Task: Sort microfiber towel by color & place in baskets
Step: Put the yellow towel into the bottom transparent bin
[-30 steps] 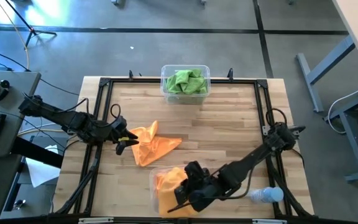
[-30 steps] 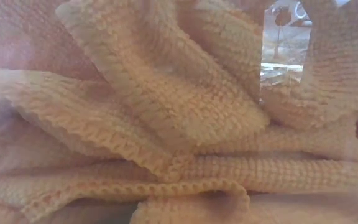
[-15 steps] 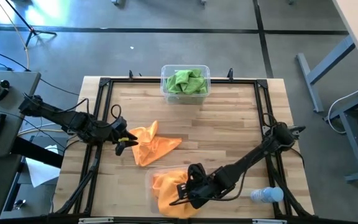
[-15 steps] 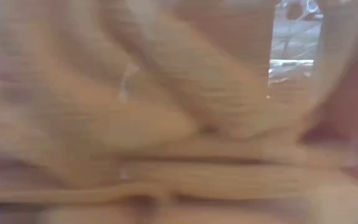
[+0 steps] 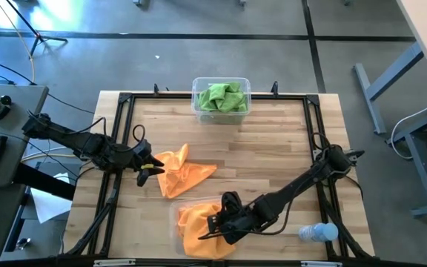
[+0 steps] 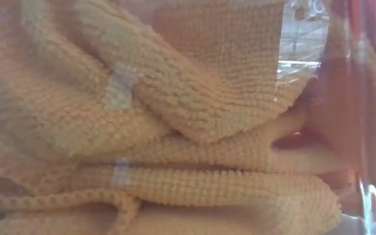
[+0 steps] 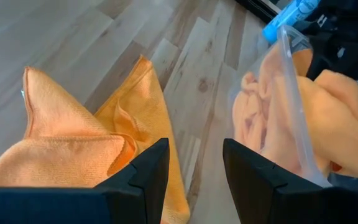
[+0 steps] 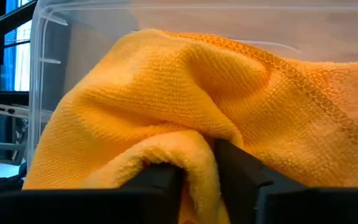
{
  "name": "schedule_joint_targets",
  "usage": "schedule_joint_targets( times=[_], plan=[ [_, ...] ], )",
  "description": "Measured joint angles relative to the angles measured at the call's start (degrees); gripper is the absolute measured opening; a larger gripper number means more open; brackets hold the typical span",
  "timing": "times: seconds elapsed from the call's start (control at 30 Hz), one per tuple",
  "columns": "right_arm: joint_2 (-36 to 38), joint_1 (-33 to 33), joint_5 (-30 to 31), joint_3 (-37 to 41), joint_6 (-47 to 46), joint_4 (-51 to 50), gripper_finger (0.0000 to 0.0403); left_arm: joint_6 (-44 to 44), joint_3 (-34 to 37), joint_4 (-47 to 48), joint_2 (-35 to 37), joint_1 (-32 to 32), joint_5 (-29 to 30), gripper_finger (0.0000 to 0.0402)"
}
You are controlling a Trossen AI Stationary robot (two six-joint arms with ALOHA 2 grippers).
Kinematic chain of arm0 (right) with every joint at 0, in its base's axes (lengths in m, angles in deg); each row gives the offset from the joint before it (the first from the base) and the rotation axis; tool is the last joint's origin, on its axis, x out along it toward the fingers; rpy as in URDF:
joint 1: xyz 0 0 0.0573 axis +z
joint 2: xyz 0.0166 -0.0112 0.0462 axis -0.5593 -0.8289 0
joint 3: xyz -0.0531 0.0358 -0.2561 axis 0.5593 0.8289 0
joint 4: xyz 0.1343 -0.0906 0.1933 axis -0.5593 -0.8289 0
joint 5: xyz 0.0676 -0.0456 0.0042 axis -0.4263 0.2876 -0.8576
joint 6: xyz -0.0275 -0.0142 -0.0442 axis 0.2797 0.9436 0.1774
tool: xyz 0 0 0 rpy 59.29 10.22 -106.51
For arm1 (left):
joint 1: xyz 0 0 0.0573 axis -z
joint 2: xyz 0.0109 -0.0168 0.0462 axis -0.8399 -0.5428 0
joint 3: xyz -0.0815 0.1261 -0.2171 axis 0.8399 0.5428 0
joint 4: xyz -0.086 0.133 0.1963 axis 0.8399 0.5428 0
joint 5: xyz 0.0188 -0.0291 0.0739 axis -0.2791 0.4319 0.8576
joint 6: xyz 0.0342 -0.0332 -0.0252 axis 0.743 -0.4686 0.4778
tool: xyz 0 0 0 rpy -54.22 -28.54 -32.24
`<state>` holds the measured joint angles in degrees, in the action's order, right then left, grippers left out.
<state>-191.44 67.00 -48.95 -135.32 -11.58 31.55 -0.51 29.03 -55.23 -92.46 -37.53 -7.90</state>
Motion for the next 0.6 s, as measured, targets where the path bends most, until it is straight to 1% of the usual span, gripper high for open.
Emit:
schedule_joint_targets(
  times=[0.13,0.27,0.37,0.47,0.53,0.6],
  plan=[
    [0.47,0.0,0.02,0.0,-0.83,-0.41,0.0121,1.48,-0.01,-0.06,0.0,-0.02,-0.94,0.014],
    [2.3,0.02,2.17,0.0,-1.51,-1.91,0.0141,2.0,-0.01,-0.16,0.0,0.0,-2.38,0.014],
    [4.42,0.45,4.96,-0.07,-1.48,-3.44,0.0144,2.0,-0.01,-0.22,0.0,0.0,-2.8,0.014],
    [6.82,0.48,5.45,-0.11,-1.47,-5.46,0.0142,2.86,-0.01,-0.19,0.0,0.0,-2.8,0.014],
    [8.21,0.47,4.29,-0.11,-1.53,-6.47,0.0137,4.37,-0.01,-0.21,0.0,0.0,-2.95,0.014],
    [9.14,-0.17,1.18,-0.11,-1.53,-7.41,0.0131,5.38,-0.01,-0.22,0.0,0.0,-3.53,0.014]
  ],
)
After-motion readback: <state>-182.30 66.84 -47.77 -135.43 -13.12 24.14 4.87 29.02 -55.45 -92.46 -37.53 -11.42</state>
